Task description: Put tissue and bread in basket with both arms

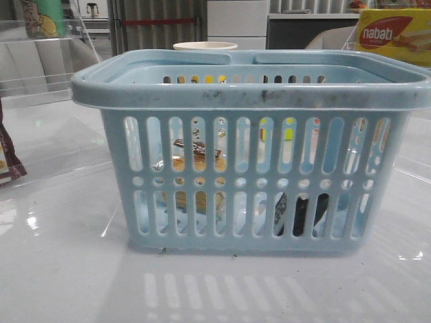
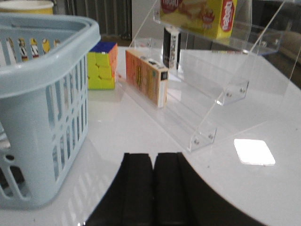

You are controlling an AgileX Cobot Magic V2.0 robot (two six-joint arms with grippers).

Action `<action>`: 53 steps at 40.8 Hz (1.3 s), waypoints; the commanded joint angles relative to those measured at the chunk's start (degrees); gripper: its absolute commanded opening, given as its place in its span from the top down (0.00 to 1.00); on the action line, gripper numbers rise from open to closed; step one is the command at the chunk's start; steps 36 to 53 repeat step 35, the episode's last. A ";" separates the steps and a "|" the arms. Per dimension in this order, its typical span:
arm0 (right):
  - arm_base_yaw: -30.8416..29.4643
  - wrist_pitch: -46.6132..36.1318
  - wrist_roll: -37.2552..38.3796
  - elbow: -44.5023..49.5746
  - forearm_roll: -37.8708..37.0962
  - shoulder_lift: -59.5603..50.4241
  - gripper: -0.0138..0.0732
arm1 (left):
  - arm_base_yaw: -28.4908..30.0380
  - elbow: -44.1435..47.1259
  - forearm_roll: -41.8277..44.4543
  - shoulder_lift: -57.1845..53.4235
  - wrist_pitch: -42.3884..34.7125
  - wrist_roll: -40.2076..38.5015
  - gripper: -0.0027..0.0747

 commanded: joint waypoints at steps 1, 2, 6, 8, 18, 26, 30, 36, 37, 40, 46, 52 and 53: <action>-0.38 -10.07 -0.32 -0.23 0.49 -1.08 0.78 | -0.34 0.31 -0.28 -1.00 -4.93 -0.20 0.85; -0.38 -10.70 -0.32 -0.23 0.49 -1.08 0.78 | -0.34 0.31 -0.28 -1.00 -4.93 -0.20 0.85; -0.38 -12.31 -0.32 -0.23 0.49 -1.08 0.78 | -0.34 0.31 -0.28 -1.00 -4.93 -0.20 0.85; -0.38 -12.49 -0.32 -0.23 0.49 -1.08 0.78 | -0.34 0.31 -0.28 -1.00 -4.93 -0.20 0.85; -0.33 -12.44 -0.32 -0.23 0.49 -1.08 0.78 | -0.34 0.31 -0.28 -1.00 -4.93 -0.20 0.85; -0.33 -12.44 -0.32 -0.23 0.49 -1.08 0.78 | -0.34 0.31 -0.28 -1.00 -4.93 -0.20 0.85; -0.33 -12.44 -0.32 -0.23 0.49 -1.08 0.78 | -0.34 0.31 -0.28 -1.00 -4.93 -0.20 0.85; -0.33 -12.44 -0.32 -0.23 0.49 -1.08 0.78 | -0.34 0.31 -0.28 -1.00 -4.93 -0.20 0.85; -0.33 -12.44 -0.32 -0.23 0.49 -1.08 0.78 | -0.34 0.31 -0.28 -1.00 -4.93 -0.20 0.85; -0.33 -12.44 -0.32 -0.23 0.49 -1.08 0.78 | -0.34 0.31 -0.28 -1.00 -4.93 -0.20 0.85; -0.33 -12.44 -0.32 -0.23 0.49 -1.08 0.78 | -0.34 0.31 -0.28 -1.00 -4.93 -0.20 0.85; -0.33 -12.44 -0.32 -0.23 0.49 -1.08 0.78 | -0.34 0.31 -0.28 -1.00 -4.93 -0.20 0.85; -0.33 -12.44 -0.32 -0.23 0.49 -1.08 0.78 | -0.34 0.31 -0.28 -1.00 -4.93 -0.20 0.85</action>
